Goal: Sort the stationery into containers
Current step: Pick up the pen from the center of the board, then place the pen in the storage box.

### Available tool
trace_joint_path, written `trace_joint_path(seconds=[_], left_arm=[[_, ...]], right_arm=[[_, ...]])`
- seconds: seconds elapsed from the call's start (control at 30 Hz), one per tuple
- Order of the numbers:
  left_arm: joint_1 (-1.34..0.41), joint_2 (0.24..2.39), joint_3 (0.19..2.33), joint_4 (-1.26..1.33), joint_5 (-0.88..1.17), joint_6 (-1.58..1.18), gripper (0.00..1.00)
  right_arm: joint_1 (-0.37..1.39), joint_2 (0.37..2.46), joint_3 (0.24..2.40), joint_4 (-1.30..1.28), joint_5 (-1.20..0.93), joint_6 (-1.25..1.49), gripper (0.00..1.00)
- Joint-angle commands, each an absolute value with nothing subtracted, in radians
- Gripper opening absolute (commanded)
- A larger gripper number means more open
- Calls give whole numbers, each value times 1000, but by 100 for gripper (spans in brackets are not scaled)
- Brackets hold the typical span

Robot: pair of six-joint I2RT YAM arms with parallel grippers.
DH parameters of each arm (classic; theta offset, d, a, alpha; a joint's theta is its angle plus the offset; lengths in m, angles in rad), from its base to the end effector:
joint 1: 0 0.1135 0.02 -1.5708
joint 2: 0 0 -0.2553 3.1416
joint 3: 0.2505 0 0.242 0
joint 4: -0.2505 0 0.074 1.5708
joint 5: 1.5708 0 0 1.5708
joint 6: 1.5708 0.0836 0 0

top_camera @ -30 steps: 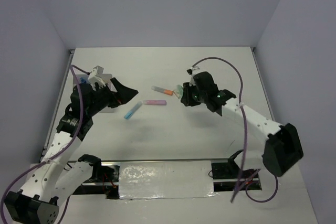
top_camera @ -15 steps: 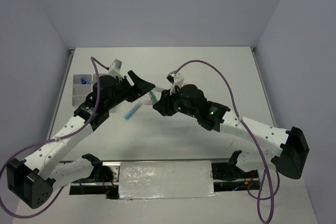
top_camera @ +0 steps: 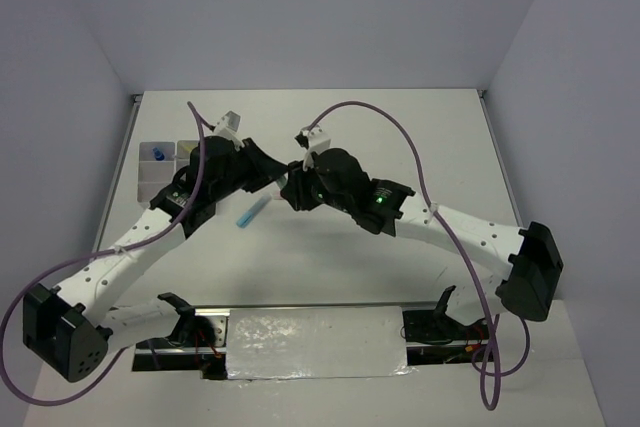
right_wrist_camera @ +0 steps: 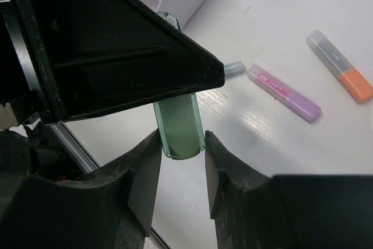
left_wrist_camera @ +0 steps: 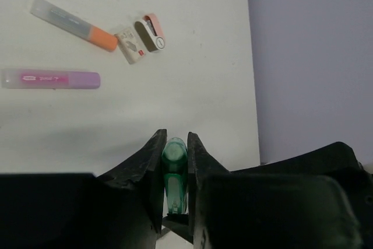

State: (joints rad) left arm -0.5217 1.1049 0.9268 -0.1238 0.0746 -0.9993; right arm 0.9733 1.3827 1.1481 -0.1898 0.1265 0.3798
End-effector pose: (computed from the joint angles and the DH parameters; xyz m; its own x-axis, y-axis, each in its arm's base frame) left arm 0.2543 -0.1534 0.3123 -0.6093 -0.6172 -0.4978 0.0854 0.5731 -0.8150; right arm 0.2097 0.2894 0.3035 -0.4952 -0.0740 -0.8656 -0.6157 0.7328 0.2896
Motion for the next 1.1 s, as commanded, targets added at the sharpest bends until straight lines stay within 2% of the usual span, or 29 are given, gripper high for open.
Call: trace_joint_path(seconds=[0.0, 0.03, 0.1, 0.27, 0.5, 0.67, 0.83, 1.07], left_arm=[[-541, 1086, 1041, -187, 27, -939, 0], [-540, 1082, 1058, -266, -18, -910, 0], [-534, 1072, 1087, -334, -232, -888, 0], [-393, 1062, 1088, -491, -616, -936, 0], [-212, 1058, 1025, -447, -869, -1060, 0], [-126, 1155, 1003, -298, -841, -1094, 0], [-118, 1265, 1014, -287, -854, -1155, 0], [-114, 1362, 999, -227, -848, -1189, 18]], right_arm=[[977, 1382, 1189, -176, 189, 362, 44], [973, 1370, 1175, -172, 204, 373, 78], [960, 1321, 1128, -178, 218, 382, 99], [919, 1160, 1010, -206, 267, 388, 100], [907, 1028, 927, -255, 279, 374, 100], [907, 986, 884, -253, 264, 365, 100], [904, 997, 868, -265, 271, 336, 100], [894, 1014, 841, -242, 255, 313, 100]])
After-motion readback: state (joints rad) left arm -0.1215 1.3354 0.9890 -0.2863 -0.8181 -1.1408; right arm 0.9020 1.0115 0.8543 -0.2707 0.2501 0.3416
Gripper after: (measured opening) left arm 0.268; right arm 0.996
